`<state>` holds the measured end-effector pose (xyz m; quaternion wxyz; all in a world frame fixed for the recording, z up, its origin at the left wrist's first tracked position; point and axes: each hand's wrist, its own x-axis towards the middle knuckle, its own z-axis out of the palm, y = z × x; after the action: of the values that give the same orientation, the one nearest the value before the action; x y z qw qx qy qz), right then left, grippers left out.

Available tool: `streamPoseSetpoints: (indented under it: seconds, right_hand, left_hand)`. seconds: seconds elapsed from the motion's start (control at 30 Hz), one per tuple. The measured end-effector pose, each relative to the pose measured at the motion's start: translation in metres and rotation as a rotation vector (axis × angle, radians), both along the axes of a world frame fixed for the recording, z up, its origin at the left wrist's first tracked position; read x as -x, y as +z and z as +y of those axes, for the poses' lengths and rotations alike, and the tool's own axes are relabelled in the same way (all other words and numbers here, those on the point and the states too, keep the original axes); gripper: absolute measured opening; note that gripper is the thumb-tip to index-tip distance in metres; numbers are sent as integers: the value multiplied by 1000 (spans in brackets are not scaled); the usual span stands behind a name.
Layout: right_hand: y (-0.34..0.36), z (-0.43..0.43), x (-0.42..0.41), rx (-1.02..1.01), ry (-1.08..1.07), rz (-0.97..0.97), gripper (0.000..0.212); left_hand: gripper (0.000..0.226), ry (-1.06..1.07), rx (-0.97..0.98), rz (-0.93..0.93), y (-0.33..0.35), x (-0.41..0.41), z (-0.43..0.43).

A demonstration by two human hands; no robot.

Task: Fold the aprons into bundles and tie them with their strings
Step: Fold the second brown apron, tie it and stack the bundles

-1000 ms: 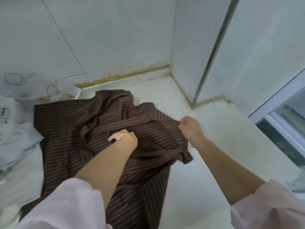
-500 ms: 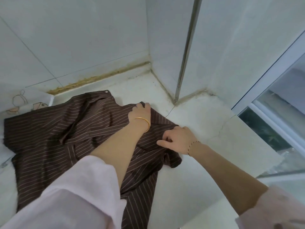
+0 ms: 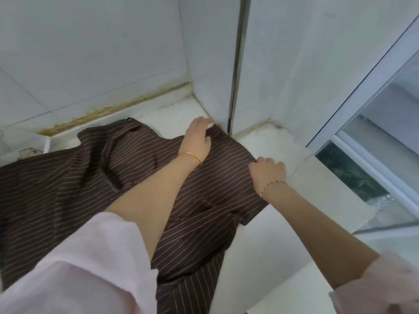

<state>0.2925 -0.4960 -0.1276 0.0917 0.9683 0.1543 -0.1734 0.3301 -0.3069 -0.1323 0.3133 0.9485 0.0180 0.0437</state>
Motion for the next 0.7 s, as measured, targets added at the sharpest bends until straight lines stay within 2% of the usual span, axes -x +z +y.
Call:
streamPoseSetpoints:
  seconds: [0.07,0.13,0.2,0.27,0.33,0.43,0.5,0.57,0.7]
  right_hand:
    - [-2,10,5,-117,43,-94,36]
    - [-11,26,13,-270,121,-82,39]
    - [-22,43,24,-314,163,17,48]
    - [-29,51,31,-200,150,49,51]
    - [-26,52,30,-109,81,20,47]
    - [-9,62,22,-3,29,83,46]
    - [-3,73,17,-10,44,69,47]
    - [-3,97,15,-109,127,0,48]
    - [-11,159,22,-354,359,-38,43]
  left_hand:
    - [40,174,-107,-9,-8,8,7]
    - [37,261,-305,123,-18,18,15]
    - [46,215,-447,349,-28,32,17]
    - [58,83,-508,473,-37,46,17]
    - [58,-67,-545,410,-43,56,14]
    - [43,-136,-394,244,-41,68,20]
    - [37,-28,-356,117,-35,72,31]
    - [33,189,-368,40,-28,80,58]
    - [35,715,-352,137,-25,111,125]
